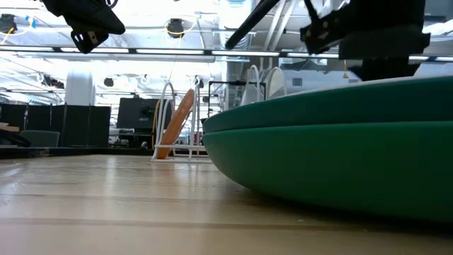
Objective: Sort dishes
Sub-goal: Put the small white plate in the dish rack
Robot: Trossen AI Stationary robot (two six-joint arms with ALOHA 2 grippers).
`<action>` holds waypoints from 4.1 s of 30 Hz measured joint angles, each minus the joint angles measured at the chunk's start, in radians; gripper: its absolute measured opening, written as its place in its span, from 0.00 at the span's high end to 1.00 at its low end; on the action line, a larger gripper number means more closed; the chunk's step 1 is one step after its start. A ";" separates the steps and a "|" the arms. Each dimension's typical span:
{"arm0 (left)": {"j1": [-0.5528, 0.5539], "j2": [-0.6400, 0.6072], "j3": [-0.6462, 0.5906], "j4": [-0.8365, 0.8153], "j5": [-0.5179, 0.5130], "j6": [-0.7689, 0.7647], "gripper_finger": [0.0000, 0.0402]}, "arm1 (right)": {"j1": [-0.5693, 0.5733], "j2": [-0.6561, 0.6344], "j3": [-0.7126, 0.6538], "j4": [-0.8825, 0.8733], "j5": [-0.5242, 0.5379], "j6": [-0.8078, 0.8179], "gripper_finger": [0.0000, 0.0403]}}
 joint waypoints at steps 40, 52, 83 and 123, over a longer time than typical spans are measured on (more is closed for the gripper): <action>-0.034 0.099 0.000 0.235 -0.003 0.058 0.96 | 0.062 0.000 0.162 -0.229 0.133 0.039 1.00; 0.020 0.549 0.134 0.505 0.081 0.141 0.64 | 0.066 0.000 0.162 -0.229 0.132 0.047 1.00; 0.099 1.047 0.492 0.500 0.087 0.126 0.62 | 0.071 0.000 0.163 -0.228 0.132 0.043 1.00; -0.007 0.851 0.489 0.501 -0.177 0.380 1.00 | 0.339 -0.027 0.671 -0.256 0.728 -0.007 0.87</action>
